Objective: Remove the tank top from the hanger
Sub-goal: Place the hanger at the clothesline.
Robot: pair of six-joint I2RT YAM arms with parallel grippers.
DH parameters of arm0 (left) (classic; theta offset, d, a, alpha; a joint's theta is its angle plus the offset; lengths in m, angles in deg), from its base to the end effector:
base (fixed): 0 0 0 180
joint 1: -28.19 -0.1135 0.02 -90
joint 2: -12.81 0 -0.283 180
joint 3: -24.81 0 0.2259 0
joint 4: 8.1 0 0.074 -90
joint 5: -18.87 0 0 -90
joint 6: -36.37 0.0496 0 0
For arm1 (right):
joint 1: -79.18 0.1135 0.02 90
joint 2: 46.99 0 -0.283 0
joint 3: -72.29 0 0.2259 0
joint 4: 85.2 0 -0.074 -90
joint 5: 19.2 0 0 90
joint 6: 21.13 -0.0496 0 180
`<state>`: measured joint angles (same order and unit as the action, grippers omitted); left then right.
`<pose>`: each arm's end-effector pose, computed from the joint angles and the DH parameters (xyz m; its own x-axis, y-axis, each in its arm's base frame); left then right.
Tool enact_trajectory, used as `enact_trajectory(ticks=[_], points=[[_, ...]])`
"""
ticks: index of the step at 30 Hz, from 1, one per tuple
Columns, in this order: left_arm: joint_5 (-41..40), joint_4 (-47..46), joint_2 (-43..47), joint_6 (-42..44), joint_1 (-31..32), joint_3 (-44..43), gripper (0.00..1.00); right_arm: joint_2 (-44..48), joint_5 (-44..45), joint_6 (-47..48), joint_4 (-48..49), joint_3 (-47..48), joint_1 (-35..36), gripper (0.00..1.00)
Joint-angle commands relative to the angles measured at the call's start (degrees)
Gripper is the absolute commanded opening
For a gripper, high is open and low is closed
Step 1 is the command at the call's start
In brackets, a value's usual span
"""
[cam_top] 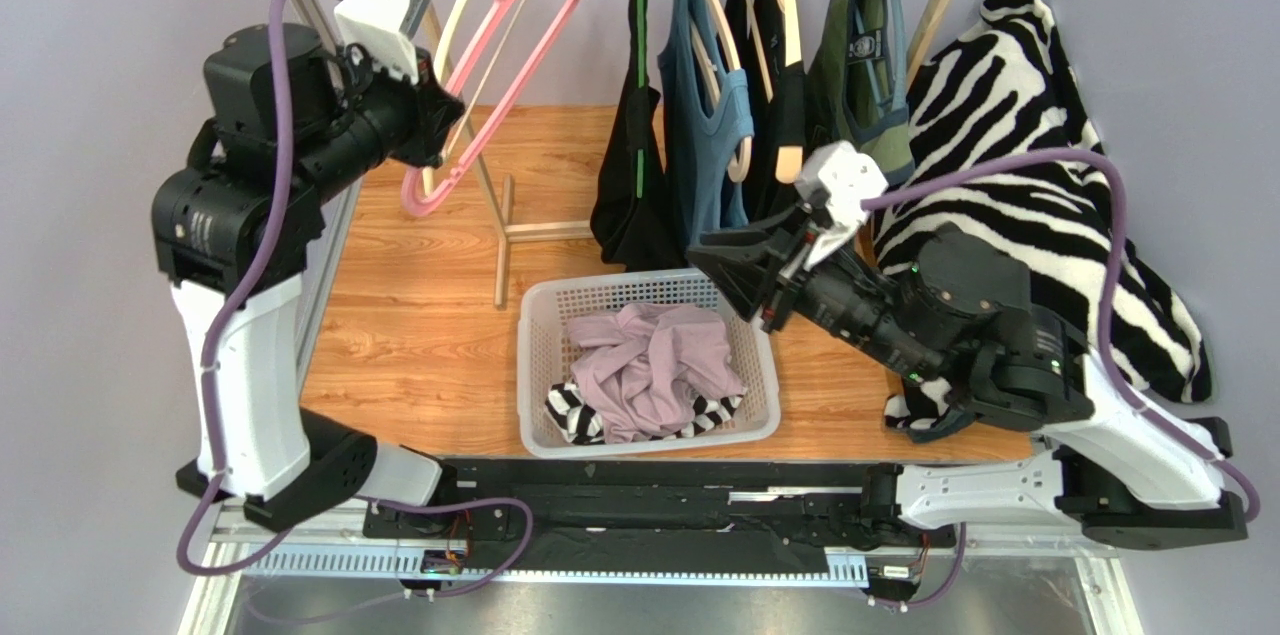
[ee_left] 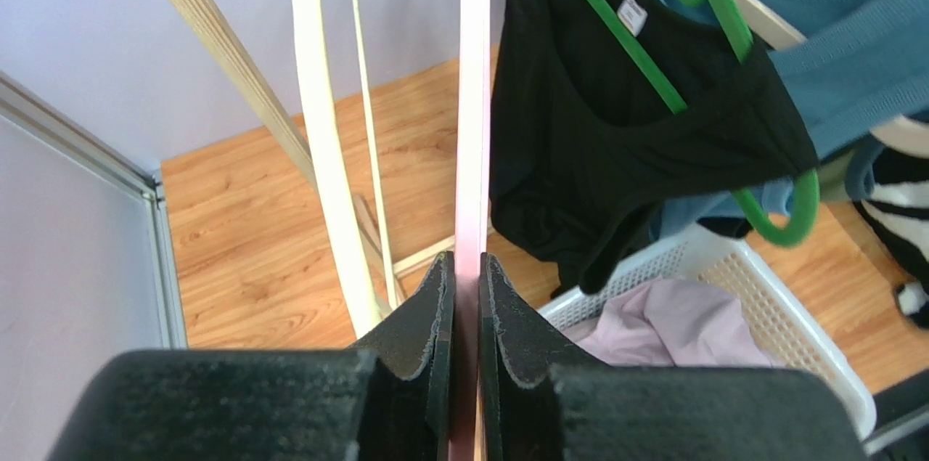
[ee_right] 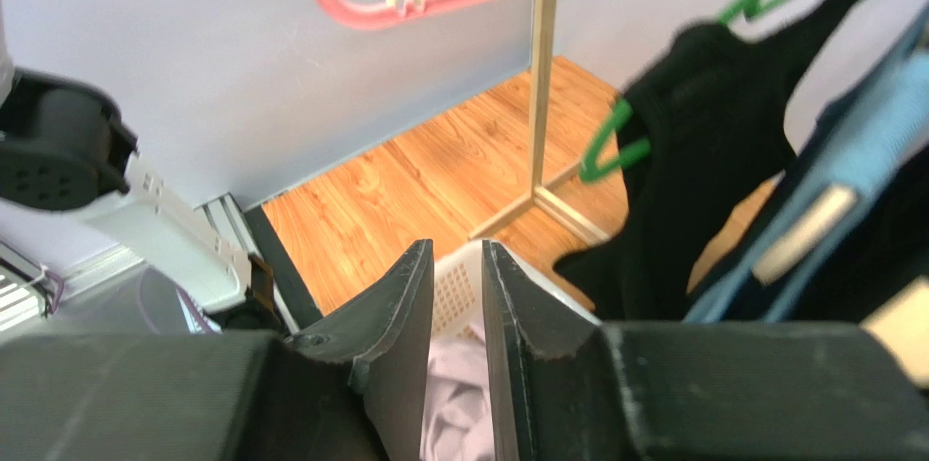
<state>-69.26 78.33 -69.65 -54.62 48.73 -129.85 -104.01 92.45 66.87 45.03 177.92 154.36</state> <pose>0.1602 -0.0618 0.5788 -0.2367 0.0703 -0.9690 0.3763 0.9262 -0.0248 0.0523 0.1262 0.5179 -0.0332 0.0012 -0.9994 -0.8035 0.5946 0.0274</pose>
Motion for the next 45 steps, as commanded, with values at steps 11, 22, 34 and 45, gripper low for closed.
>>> enact_trajectory(ticks=[11, 22, 34, 45], points=[[13.8, 16.3, 13.0, 8.3, -0.2, 10.1, 0.0, -18.5, -0.9, 11.2, 18.7, 17.6, -3.8, 0.34], [19.0, 19.8, 21.1, 9.3, -0.2, 14.6, 0.0, -25.0, -4.6, 5.5, 27.9, 19.4, -13.0, 0.32], [18.8, 21.0, 22.3, 10.0, -0.2, 15.8, 0.0, -30.1, -7.5, 2.4, 29.0, 21.7, -15.3, 0.29], [16.4, 20.6, 20.3, 8.4, -0.1, 3.9, 0.0, -29.6, -8.4, -2.0, 27.3, 14.8, -17.7, 0.27]])
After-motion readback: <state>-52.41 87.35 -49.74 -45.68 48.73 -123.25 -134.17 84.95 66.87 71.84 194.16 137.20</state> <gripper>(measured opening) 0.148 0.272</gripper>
